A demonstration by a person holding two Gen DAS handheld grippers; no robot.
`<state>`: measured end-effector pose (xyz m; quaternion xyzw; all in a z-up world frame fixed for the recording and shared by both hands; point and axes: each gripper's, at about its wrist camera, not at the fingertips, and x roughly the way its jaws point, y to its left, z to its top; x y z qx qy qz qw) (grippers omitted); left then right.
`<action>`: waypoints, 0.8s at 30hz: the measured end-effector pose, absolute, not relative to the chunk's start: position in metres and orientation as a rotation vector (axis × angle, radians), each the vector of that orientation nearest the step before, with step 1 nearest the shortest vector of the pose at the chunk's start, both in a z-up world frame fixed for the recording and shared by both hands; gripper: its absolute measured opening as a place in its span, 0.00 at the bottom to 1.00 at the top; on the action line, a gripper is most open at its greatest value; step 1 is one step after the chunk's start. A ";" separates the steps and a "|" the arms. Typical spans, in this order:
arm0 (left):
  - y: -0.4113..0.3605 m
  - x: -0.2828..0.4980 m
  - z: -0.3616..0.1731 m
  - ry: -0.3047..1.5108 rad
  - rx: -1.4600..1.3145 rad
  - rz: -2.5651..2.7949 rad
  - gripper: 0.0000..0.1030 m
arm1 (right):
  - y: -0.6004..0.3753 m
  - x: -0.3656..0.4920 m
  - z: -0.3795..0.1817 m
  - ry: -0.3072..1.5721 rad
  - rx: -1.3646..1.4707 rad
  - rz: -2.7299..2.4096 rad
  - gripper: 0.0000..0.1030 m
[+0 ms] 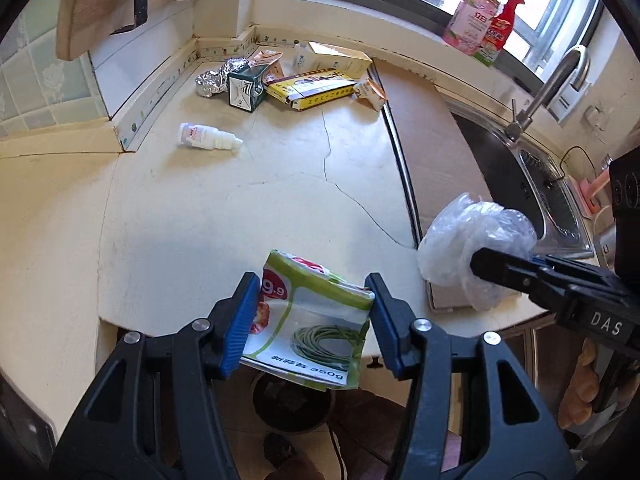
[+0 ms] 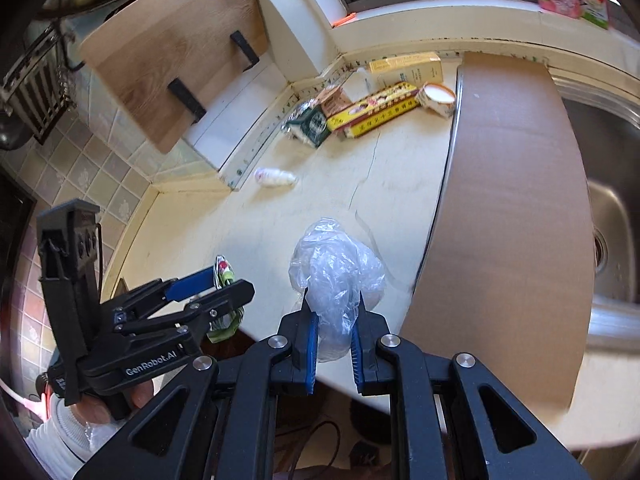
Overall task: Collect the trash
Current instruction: 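Carry the plastic bag and packet down over the trash bin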
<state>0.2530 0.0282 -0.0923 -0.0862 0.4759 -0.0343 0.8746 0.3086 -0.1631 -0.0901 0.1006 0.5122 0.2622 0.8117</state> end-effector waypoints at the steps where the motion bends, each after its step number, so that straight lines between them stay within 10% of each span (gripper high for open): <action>1: 0.027 0.241 -0.092 0.994 -0.178 -0.085 0.49 | -0.160 0.293 -0.090 1.097 0.212 0.551 0.13; 24: -0.016 0.092 -0.193 1.192 -0.193 -0.257 0.49 | -0.176 0.077 -0.175 1.292 0.156 0.353 0.13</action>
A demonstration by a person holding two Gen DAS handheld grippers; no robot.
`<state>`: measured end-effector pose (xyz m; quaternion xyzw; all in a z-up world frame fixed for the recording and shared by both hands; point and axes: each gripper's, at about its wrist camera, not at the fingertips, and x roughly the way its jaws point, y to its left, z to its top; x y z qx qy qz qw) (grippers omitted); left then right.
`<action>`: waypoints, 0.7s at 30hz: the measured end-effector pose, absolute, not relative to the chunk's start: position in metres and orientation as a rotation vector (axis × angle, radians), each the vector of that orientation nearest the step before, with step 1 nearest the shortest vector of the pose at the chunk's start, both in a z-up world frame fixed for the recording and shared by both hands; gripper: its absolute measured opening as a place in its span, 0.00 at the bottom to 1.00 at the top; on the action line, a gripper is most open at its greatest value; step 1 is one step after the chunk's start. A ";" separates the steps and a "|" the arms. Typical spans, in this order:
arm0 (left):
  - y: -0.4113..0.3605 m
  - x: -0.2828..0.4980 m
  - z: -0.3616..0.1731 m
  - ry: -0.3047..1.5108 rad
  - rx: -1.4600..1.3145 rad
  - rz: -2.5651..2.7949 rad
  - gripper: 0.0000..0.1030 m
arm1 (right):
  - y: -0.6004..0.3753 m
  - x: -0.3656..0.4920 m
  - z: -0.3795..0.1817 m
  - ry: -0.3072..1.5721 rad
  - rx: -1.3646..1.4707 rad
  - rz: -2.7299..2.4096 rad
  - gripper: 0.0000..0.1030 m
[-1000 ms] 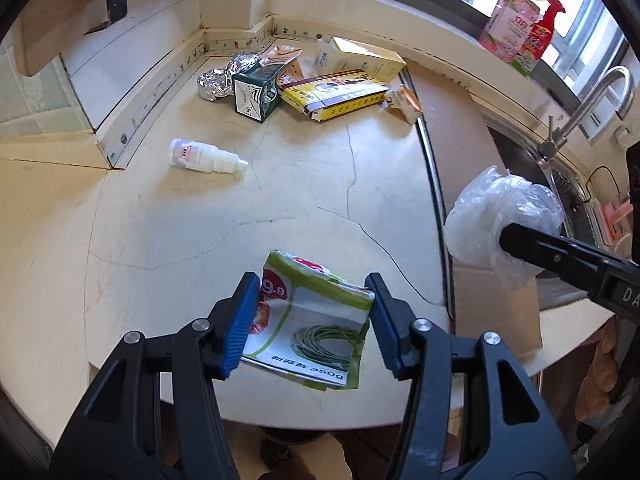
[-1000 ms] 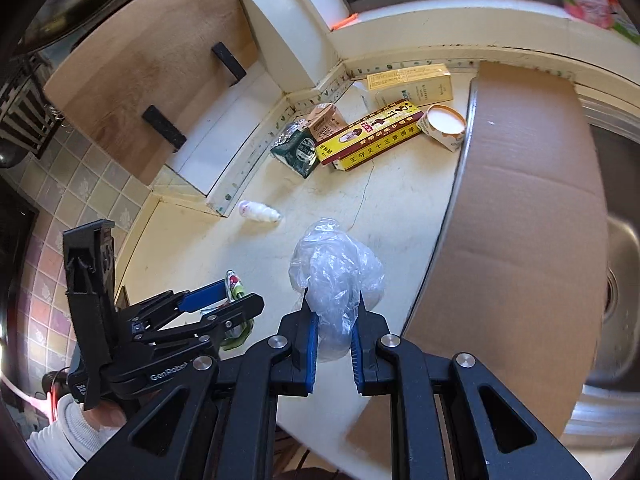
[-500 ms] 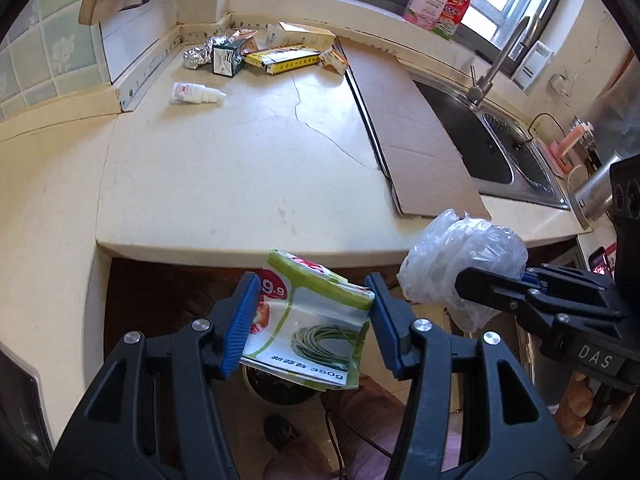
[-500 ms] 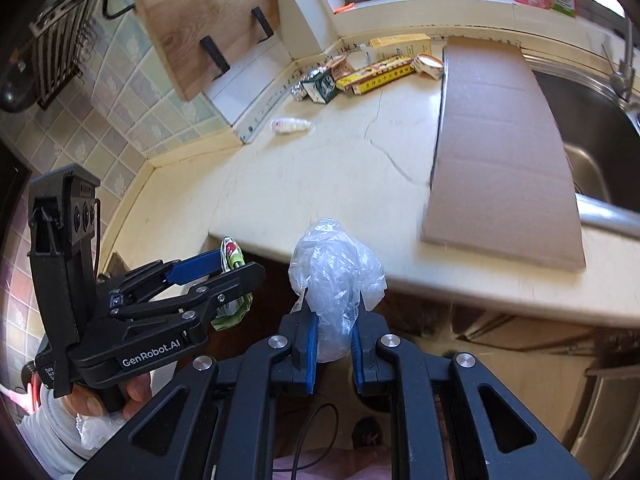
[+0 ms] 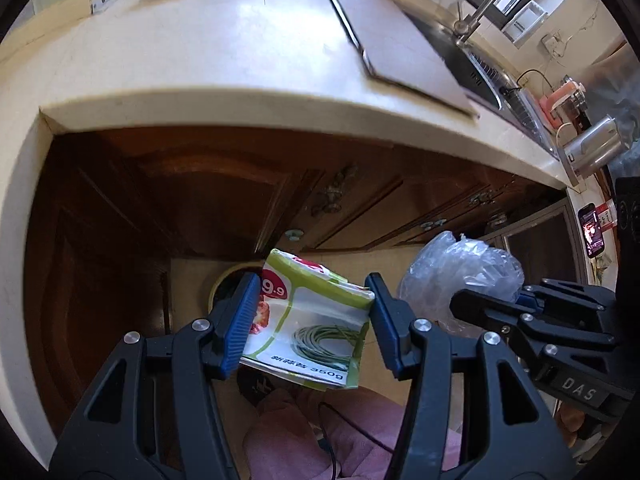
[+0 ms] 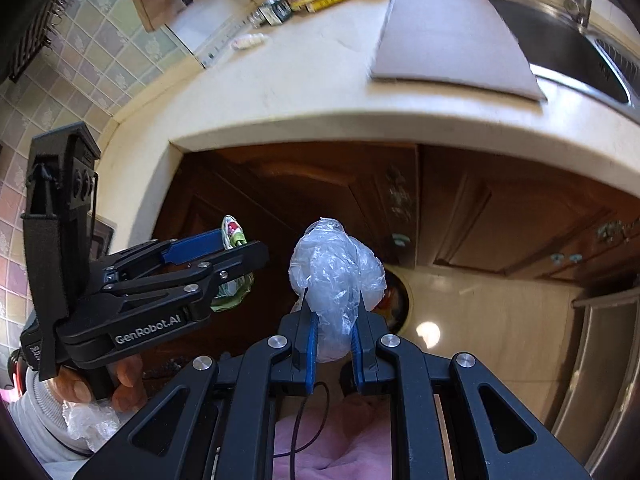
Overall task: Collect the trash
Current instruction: 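Carry the plastic bag and packet down over the trash bin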
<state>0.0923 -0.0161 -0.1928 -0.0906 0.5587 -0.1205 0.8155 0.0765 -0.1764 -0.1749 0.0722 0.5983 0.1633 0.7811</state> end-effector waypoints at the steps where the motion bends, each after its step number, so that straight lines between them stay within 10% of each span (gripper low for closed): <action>1: -0.018 0.090 -0.202 1.201 -0.191 -0.251 0.49 | -0.179 0.073 -0.187 1.315 0.158 0.350 0.13; 21: -0.001 0.091 -0.496 1.477 -0.339 -0.078 0.50 | -0.183 0.076 -0.491 1.644 0.154 0.349 0.13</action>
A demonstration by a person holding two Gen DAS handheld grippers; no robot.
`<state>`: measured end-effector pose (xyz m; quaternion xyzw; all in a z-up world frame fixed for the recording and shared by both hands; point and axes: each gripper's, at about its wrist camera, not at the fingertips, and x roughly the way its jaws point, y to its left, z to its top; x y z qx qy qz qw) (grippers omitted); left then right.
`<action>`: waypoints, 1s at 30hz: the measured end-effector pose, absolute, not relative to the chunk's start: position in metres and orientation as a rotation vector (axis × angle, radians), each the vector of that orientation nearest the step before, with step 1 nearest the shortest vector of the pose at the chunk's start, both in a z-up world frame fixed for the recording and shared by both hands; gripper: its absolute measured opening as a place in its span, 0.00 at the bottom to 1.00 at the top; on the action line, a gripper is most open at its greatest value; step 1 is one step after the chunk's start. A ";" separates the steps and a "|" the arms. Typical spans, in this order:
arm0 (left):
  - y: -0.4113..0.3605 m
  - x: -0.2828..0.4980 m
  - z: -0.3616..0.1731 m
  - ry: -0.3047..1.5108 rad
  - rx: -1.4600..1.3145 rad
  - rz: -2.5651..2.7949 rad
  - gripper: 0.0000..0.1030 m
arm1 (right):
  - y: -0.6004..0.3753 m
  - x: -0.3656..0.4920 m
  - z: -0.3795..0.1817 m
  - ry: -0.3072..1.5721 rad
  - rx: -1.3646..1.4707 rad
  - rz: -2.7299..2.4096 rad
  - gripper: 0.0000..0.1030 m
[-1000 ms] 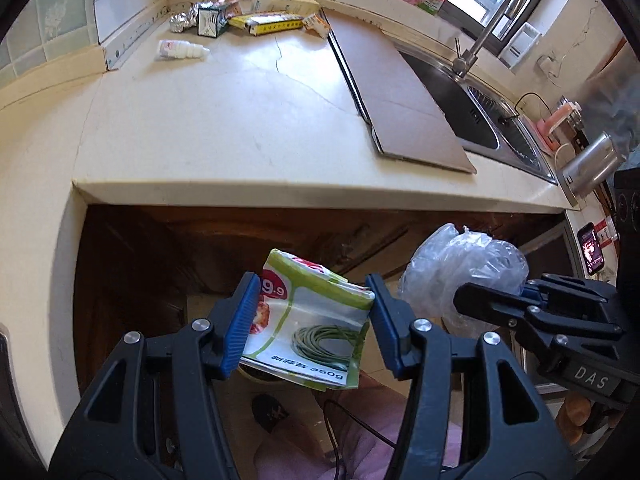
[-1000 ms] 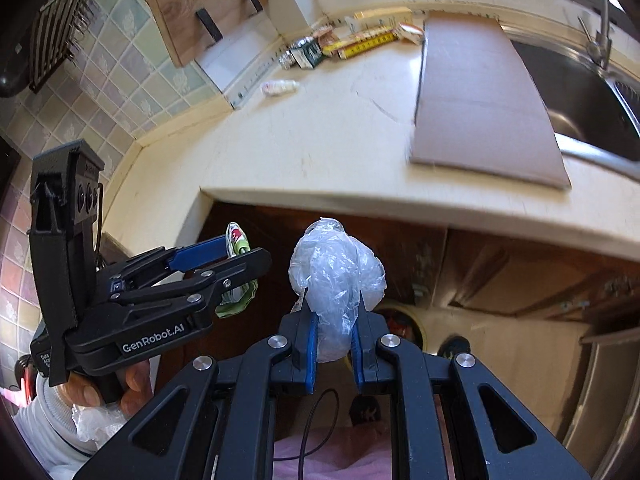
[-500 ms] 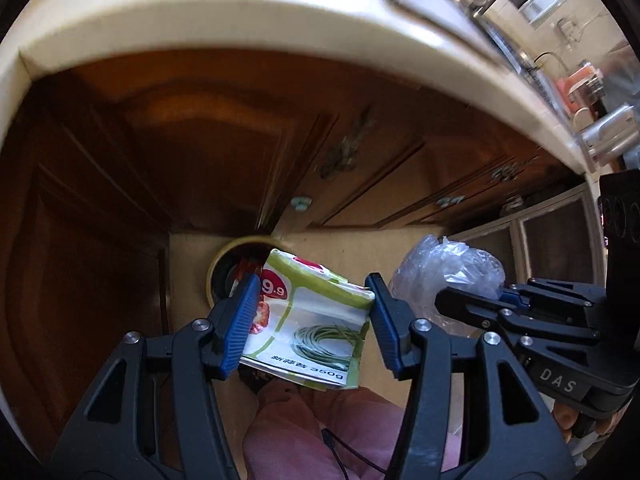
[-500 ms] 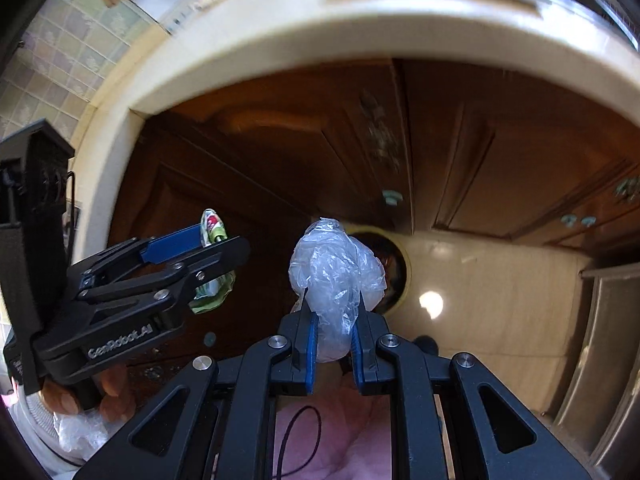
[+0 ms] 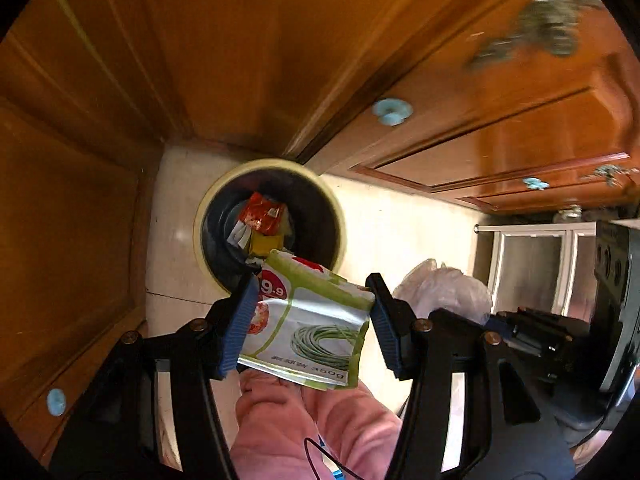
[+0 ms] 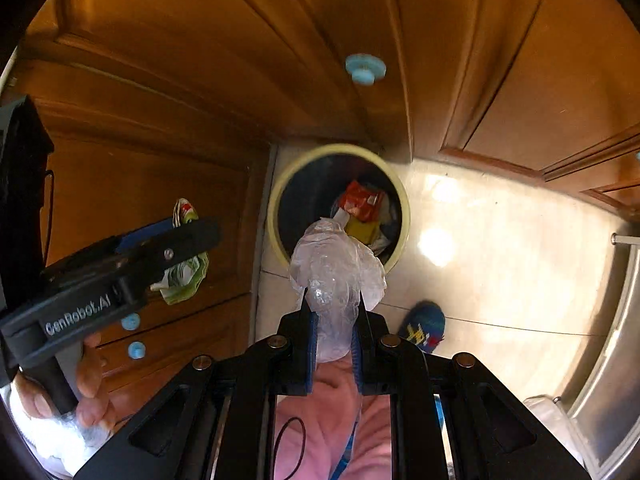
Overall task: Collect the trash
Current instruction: 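Carry the plastic bag and packet down over the trash bin, then open the left tool dropping the packet while the right tool releases the plastic bag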
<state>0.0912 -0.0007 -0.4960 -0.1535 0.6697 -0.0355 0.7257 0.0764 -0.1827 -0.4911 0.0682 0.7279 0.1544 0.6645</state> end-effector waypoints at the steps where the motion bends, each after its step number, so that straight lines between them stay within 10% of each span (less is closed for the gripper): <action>1: 0.000 0.092 -0.505 1.482 -0.343 -0.076 0.50 | -0.180 0.078 -0.501 1.654 0.149 0.356 0.13; 7: 0.007 0.094 -0.545 1.506 -0.322 -0.057 0.75 | -0.164 0.080 -0.539 1.681 0.131 0.382 0.13; 14: 0.020 0.087 -0.556 1.511 -0.328 0.009 0.77 | -0.153 0.084 -0.556 1.694 0.137 0.389 0.19; 21: 0.044 0.082 -0.542 1.485 -0.323 0.064 0.79 | -0.146 0.092 -0.551 1.672 0.199 0.383 0.53; 30: 0.051 0.084 -0.498 1.426 -0.288 0.097 0.79 | -0.148 0.098 -0.520 1.627 0.215 0.354 0.54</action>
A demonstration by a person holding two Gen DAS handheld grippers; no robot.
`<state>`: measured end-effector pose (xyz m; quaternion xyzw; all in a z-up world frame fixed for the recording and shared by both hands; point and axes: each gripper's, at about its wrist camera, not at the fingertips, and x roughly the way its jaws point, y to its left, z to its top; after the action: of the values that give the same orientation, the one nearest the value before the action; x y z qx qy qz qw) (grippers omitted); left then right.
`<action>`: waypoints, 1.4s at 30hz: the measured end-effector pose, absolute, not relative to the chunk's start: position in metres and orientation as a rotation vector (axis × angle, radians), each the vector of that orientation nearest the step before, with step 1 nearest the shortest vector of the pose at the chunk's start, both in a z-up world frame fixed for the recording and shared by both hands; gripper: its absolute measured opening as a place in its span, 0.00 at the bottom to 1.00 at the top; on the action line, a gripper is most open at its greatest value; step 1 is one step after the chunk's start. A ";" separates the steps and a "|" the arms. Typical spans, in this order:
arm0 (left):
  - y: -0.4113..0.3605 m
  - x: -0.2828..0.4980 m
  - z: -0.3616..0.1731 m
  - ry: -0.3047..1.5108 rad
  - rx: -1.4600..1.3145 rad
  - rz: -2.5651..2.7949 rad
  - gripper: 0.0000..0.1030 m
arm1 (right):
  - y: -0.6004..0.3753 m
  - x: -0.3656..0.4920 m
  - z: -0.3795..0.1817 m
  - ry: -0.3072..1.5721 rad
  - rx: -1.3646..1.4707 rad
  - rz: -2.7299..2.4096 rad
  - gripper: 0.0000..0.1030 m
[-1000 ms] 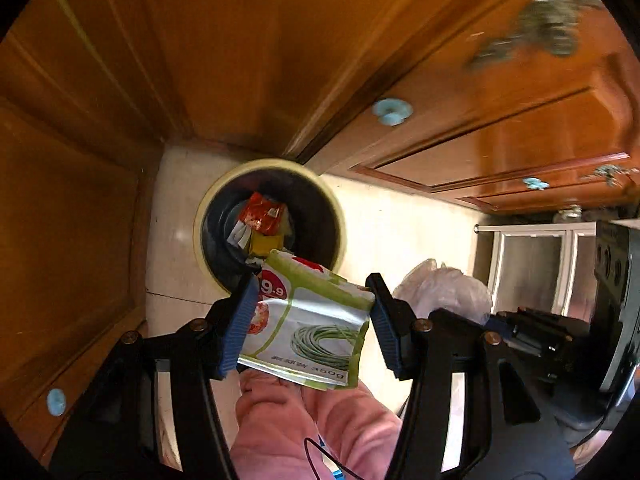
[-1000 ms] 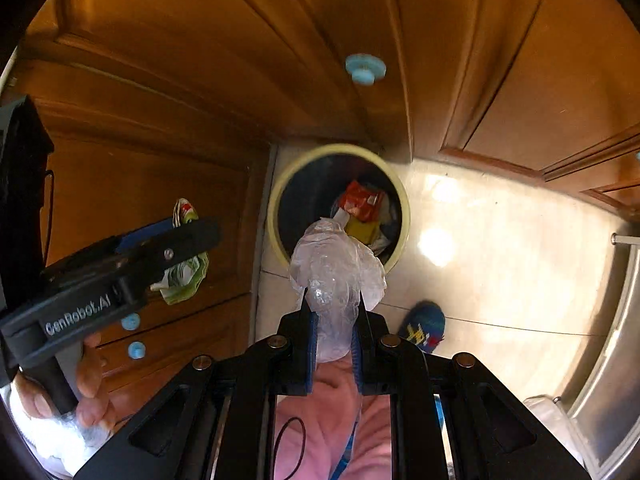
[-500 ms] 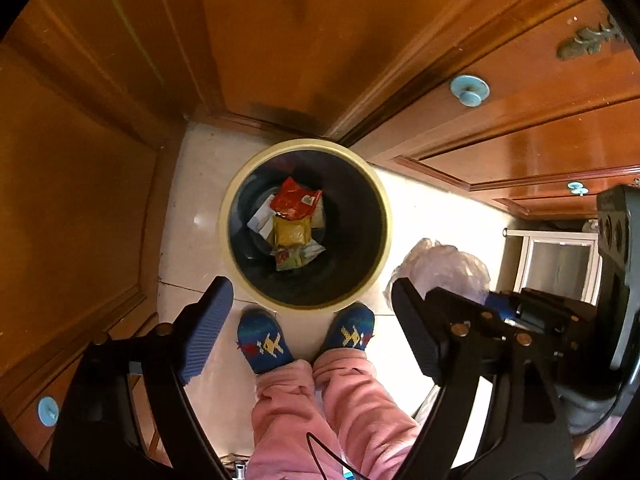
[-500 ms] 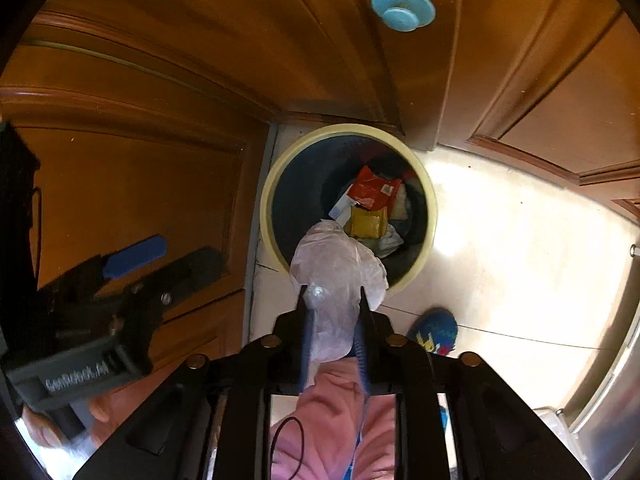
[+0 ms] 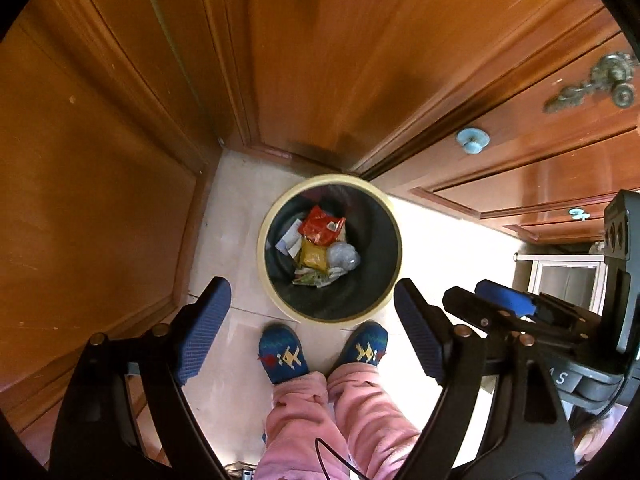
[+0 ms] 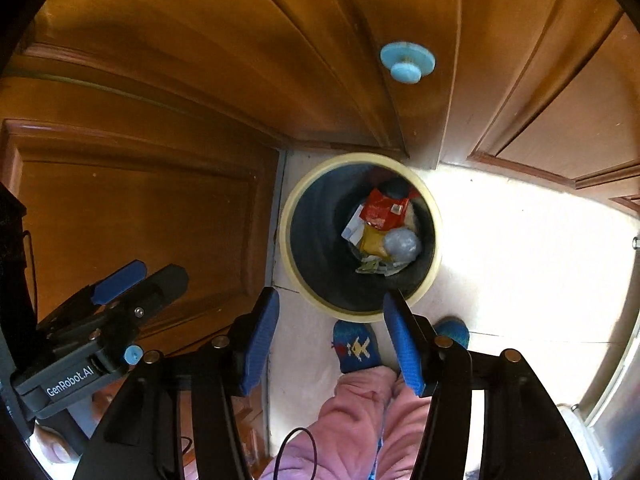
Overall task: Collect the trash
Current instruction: 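Open the left tool dropping the packet while the right tool releases the plastic bag, then raise both open tools back up to the counter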
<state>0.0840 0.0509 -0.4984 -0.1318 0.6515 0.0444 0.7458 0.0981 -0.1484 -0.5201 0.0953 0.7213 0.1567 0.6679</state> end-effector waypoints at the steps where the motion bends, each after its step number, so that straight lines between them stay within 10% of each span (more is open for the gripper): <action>1: 0.049 0.084 -0.491 1.420 -0.282 0.096 0.79 | -0.147 0.098 -0.514 1.619 0.214 0.351 0.54; 42: 0.005 0.172 -0.021 0.959 -0.072 -0.077 0.80 | -0.209 0.136 -0.036 1.009 0.186 0.232 0.54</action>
<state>0.1721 0.0048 -0.0207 -0.0344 0.4613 -0.0372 0.8858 0.1357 -0.2094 -0.0355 0.0888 0.4816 0.1109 0.8648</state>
